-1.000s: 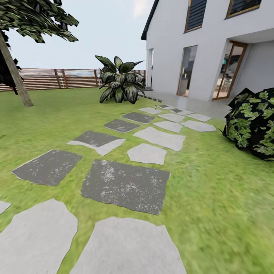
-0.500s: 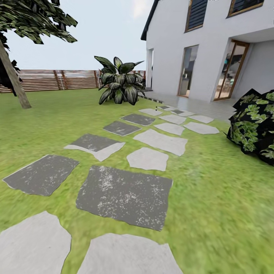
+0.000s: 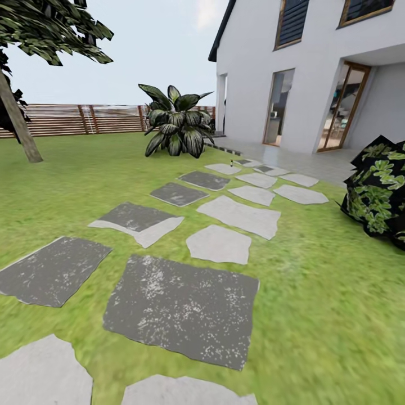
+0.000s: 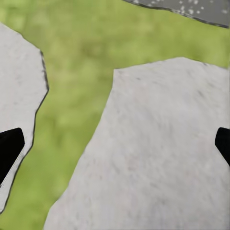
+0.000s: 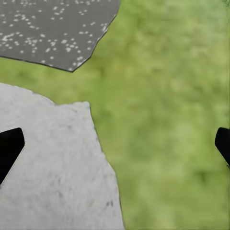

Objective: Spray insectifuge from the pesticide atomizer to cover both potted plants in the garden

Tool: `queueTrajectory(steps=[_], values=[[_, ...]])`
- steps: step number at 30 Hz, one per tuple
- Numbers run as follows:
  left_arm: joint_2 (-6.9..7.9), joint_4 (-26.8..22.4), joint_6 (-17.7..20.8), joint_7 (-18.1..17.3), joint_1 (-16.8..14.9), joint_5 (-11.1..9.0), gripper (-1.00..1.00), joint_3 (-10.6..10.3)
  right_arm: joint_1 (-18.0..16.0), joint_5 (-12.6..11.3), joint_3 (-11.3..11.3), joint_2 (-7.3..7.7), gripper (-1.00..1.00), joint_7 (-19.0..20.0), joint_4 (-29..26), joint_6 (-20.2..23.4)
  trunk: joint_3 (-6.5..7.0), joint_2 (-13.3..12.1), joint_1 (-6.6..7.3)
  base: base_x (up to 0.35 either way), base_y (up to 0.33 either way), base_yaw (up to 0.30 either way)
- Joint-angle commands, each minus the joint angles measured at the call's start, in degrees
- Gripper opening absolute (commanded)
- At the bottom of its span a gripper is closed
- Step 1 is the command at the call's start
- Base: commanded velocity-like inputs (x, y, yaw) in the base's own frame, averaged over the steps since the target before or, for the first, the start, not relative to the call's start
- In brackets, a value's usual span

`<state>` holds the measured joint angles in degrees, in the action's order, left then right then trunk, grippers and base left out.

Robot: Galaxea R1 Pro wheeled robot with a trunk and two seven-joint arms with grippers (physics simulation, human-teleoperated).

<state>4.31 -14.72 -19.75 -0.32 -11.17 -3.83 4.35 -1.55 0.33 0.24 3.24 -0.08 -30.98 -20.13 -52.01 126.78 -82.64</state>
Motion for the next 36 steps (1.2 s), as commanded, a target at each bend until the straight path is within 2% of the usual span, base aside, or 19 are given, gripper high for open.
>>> queueTrajectory(steps=[1,36], values=[[0.00,0.05,-0.19,-0.03,-0.01,-0.40,1.00,-0.04,-0.03,0.04,0.03,0.01,1.00,-0.01,0.04,-0.17,-0.05,0.02,-0.03,0.339,0.000,0.000],[0.00,0.05,-0.20,-0.04,0.00,-0.39,1.00,-0.04,-0.03,0.10,0.03,0.01,1.00,-0.01,0.01,-0.17,-0.05,0.02,-0.03,0.339,0.000,0.000]])
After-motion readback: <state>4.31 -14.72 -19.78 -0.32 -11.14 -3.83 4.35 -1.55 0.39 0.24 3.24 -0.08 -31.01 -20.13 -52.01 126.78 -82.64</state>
